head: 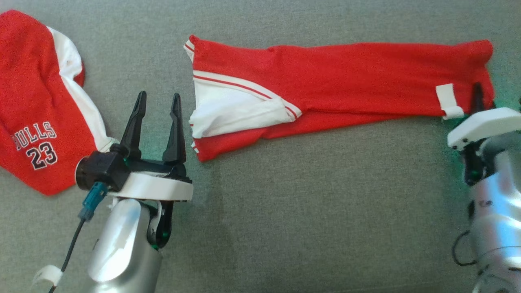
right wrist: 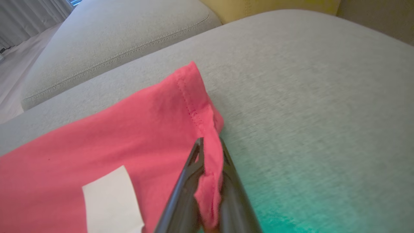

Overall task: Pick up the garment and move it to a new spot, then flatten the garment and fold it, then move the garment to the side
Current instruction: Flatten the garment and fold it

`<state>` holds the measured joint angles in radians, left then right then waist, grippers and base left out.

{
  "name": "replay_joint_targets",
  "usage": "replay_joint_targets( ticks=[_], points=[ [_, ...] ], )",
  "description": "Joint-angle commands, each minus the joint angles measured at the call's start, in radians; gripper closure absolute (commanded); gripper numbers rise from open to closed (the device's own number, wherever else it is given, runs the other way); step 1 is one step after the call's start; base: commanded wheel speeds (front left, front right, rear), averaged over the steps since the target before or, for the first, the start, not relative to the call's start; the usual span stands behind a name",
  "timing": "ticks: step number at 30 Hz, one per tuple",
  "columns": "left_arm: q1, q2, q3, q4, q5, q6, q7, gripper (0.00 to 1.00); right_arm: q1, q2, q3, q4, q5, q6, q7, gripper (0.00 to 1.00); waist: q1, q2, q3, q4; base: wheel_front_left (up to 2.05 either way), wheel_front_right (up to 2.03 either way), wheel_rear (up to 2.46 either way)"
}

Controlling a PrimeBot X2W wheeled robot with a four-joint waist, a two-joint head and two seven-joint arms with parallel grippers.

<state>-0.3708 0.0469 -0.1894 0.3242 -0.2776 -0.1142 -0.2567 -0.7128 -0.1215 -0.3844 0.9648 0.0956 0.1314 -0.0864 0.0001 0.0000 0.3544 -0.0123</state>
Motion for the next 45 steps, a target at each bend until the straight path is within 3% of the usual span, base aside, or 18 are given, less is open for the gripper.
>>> replay_joint_targets(
  ticks=[1, 9, 14, 21, 30, 38, 45],
  points=[
    [-0.016, 0.006, 0.041, -0.025, 0.012, -0.002, -0.005, 0.00, -0.006, -0.045, 0.007, -0.023, -0.003, -0.001, -0.020, 1.00, -0.0001, 0.0000, -0.011, -0.003, 0.00, 0.00, 0.00],
    [-0.007, 0.005, 0.057, -0.024, 0.012, -0.006, -0.005, 0.00, 0.000, -0.184, -0.120, -0.010, -0.083, -0.001, -0.068, 1.00, -0.0001, 0.0000, -0.039, -0.012, 0.00, 0.00, 0.00],
    [0.007, 0.004, 0.067, -0.019, 0.011, -0.007, -0.005, 0.00, -0.018, -0.156, -0.151, -0.013, -0.116, -0.001, -0.084, 1.00, -0.0001, 0.0000, -0.066, -0.021, 0.00, 0.00, 0.00],
    [0.032, 0.004, 0.077, -0.017, 0.003, -0.009, -0.005, 0.00, -0.031, -0.067, -0.082, -0.055, -0.106, -0.001, -0.096, 1.00, -0.0001, 0.0000, -0.123, -0.030, 0.00, 0.00, 0.00],
    [0.073, 0.004, 0.066, -0.017, -0.029, -0.003, -0.005, 0.00, 0.016, 0.064, 0.170, -0.188, 0.000, -0.001, -0.047, 1.00, -0.0001, 0.0000, -0.208, -0.011, 0.00, 0.00, 0.00],
    [0.084, 0.003, 0.041, -0.018, -0.041, 0.005, -0.005, 0.00, 0.105, 0.071, 0.562, -0.320, 0.300, -0.001, 0.020, 1.00, -0.0001, 0.0000, -0.229, 0.040, 0.00, 0.00, 0.00],
    [0.077, 0.003, 0.019, -0.020, -0.053, 0.012, -0.005, 0.00, 0.110, 0.071, 0.725, -0.320, 0.403, -0.001, 0.015, 1.00, -0.0001, 0.0000, -0.208, 0.098, 0.00, 0.00, 0.00]
  ],
)
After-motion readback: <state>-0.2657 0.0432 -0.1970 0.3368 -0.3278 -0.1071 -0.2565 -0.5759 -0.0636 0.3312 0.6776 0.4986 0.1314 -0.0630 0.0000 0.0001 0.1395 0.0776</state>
